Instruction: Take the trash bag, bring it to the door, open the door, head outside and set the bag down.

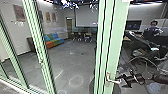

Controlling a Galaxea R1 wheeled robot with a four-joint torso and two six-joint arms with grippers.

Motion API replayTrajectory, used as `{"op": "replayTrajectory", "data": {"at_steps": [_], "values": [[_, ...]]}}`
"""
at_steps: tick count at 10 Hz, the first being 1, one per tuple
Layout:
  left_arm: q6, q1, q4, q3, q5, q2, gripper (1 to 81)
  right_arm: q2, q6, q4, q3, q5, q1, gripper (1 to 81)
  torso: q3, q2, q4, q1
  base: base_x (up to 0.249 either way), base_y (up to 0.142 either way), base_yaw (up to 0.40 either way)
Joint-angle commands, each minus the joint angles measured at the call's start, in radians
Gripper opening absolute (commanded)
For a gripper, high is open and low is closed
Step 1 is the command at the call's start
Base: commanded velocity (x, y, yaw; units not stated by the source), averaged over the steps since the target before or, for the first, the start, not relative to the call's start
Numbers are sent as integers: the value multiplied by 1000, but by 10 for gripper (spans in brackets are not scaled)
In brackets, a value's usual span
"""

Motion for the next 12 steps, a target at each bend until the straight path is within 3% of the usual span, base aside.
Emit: {"op": "replayTrajectory", "data": {"at_steps": [1,6,8,12], "values": [[-3,-47,-15,2,75,-8,10,23,22,20,-42,-25,110,811,0,0,0,0,0,0,0],[-3,-44,-15,2,73,-11,10,92,40,20,-153,-33,96,811,0,0,0,0,0,0,0],[-1,-44,-15,-1,73,-10,10,125,51,18,-182,-74,74,811,0,0,0,0,0,0,0],[-1,-40,-13,-5,73,-10,10,126,95,-51,-208,-128,-14,811,0,0,0,0,0,0,0]]}}
